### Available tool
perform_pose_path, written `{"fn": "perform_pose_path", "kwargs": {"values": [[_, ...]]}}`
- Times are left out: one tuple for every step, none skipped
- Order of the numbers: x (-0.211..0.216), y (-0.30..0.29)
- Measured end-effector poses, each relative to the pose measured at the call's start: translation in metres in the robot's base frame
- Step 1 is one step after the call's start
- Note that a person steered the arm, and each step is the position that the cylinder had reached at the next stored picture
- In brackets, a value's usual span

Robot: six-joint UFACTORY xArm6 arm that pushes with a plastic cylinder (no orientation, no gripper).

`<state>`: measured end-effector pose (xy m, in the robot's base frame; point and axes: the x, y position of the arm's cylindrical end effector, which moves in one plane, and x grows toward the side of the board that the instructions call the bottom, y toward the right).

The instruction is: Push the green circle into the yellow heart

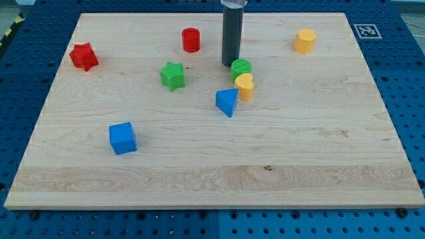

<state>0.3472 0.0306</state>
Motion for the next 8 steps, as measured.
{"fn": "perform_pose_path", "kwargs": {"values": [[-0.003, 0.005], [-0.003, 0.006], [-0.003, 0.005], [-0.003, -0.006], [0.003, -0.006], [0.008, -0.006], [0.016, -0.006], [0.021, -0.006]]}}
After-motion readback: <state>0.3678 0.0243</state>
